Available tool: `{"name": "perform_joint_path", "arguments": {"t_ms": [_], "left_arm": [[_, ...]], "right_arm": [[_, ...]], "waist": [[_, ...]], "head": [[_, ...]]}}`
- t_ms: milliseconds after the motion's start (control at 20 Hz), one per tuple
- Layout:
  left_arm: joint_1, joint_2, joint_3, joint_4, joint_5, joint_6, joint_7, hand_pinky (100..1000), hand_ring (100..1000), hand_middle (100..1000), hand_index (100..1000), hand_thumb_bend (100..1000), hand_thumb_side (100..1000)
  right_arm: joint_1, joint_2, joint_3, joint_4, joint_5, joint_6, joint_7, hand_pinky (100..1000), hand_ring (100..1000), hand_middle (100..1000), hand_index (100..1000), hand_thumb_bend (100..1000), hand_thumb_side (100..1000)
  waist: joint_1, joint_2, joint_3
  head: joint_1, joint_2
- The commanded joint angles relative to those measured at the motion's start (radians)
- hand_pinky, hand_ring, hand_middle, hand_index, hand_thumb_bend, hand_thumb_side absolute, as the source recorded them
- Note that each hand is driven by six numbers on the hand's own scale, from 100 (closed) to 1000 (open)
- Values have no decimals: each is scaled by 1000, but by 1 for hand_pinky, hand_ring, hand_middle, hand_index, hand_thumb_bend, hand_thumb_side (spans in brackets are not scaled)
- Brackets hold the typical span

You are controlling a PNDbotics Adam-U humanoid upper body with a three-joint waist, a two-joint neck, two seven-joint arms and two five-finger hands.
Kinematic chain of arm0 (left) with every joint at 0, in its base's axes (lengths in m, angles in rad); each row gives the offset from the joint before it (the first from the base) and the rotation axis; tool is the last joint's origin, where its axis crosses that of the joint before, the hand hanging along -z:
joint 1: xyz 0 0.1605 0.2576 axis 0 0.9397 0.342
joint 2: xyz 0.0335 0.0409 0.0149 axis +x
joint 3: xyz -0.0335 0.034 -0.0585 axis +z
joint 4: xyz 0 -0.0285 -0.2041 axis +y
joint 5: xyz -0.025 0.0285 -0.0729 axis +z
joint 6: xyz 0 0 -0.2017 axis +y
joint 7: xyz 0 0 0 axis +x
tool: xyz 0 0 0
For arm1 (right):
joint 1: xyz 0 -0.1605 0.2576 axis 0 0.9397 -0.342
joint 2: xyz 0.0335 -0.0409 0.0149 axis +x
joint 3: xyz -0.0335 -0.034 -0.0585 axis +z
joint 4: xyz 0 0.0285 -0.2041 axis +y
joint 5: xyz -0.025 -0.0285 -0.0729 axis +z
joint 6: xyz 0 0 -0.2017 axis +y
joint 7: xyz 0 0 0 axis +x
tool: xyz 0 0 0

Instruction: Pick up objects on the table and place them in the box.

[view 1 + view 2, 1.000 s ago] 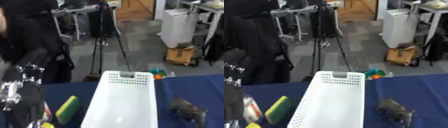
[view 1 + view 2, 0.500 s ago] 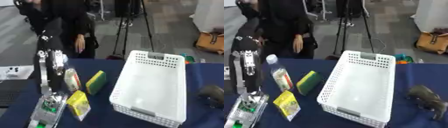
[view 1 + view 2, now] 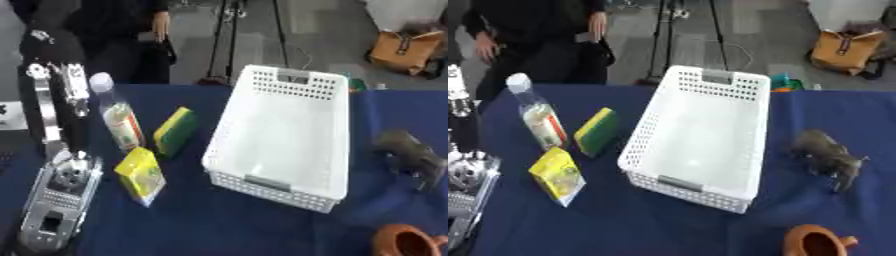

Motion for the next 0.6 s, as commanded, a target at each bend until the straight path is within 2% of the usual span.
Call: {"name": "perform_joint_path", "arguments": {"t_ms": [50,100,150,250,350,600], "left_arm": [[-4,34,2,-17,-30,41,-18,986,967,753,892,114,1000],[-4,35,2,-17,-33,45,-22,986,967,753,892,114,1000],[-4,36,3,-17,-36,48,-26,981,958,748,891,100,909],[-1,39,6,-17,-39,62,-36,979,955,747,889,100,822],[3,44,10,-17,-45,74,-40,979,956,748,887,100,814],[16,55,13,-17,-71,95,-47,983,960,750,888,100,871]], "right_arm": [[-13,-47,2,14,41,4,-6,875,919,880,906,100,1000],[-10,-48,2,19,42,6,-8,875,919,880,906,100,1000],[-8,-49,2,23,43,8,-10,876,921,882,910,100,1000],[-4,-51,1,31,49,14,-11,877,921,883,913,100,1000],[-4,-56,2,42,65,16,-5,876,920,883,915,100,1000],[-3,-69,4,68,104,5,11,874,923,884,920,118,1000]], "waist": [[-1,-24,1],[0,-27,1],[0,-30,1],[-1,-41,1],[-3,-48,0],[-4,-51,0]], "head": [[-27,16],[-42,23],[-54,28],[-87,38],[-99,44],[-102,65]]}}
